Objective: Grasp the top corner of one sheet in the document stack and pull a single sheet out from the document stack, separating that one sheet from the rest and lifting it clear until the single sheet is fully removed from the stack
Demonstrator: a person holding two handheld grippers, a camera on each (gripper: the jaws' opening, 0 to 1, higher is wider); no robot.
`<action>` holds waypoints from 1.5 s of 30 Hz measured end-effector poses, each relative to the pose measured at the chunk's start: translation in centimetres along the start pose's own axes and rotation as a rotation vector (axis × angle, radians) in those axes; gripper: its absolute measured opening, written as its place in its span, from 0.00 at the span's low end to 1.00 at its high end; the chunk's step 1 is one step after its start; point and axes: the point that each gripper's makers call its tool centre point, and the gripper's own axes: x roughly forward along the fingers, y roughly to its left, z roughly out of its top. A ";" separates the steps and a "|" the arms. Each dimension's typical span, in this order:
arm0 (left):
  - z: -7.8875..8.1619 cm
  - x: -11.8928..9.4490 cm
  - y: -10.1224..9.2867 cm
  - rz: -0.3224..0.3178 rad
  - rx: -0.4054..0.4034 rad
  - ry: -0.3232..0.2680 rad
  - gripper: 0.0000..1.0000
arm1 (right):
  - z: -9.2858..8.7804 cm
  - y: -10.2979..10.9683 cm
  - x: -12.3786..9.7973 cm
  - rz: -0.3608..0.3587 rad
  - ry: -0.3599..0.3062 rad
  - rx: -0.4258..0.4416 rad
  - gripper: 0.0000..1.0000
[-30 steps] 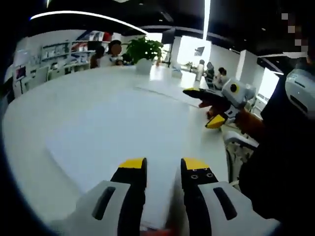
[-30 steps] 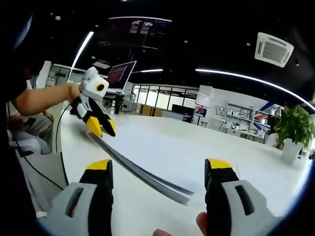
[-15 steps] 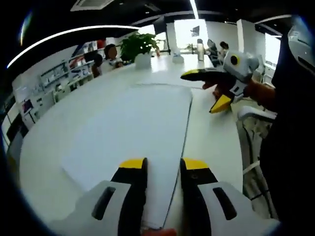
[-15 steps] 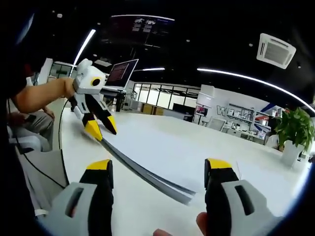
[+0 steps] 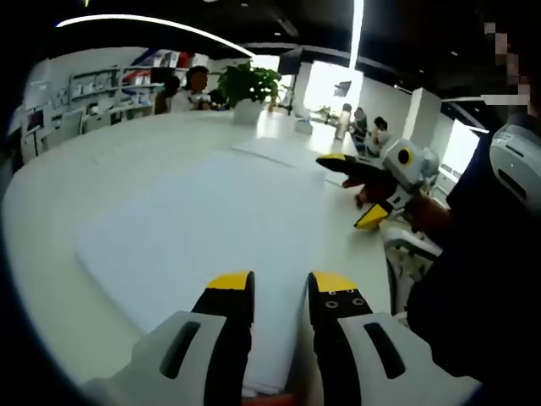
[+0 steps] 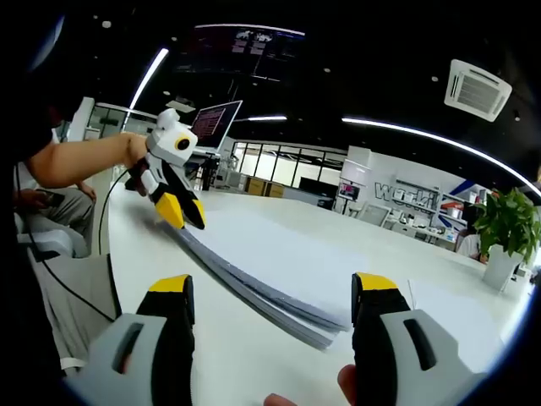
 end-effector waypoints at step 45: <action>0.1 -0.1 -0.1 -0.053 -0.076 -0.081 0.25 | 1.1 0.6 5.2 -0.238 0.135 -1.039 0.24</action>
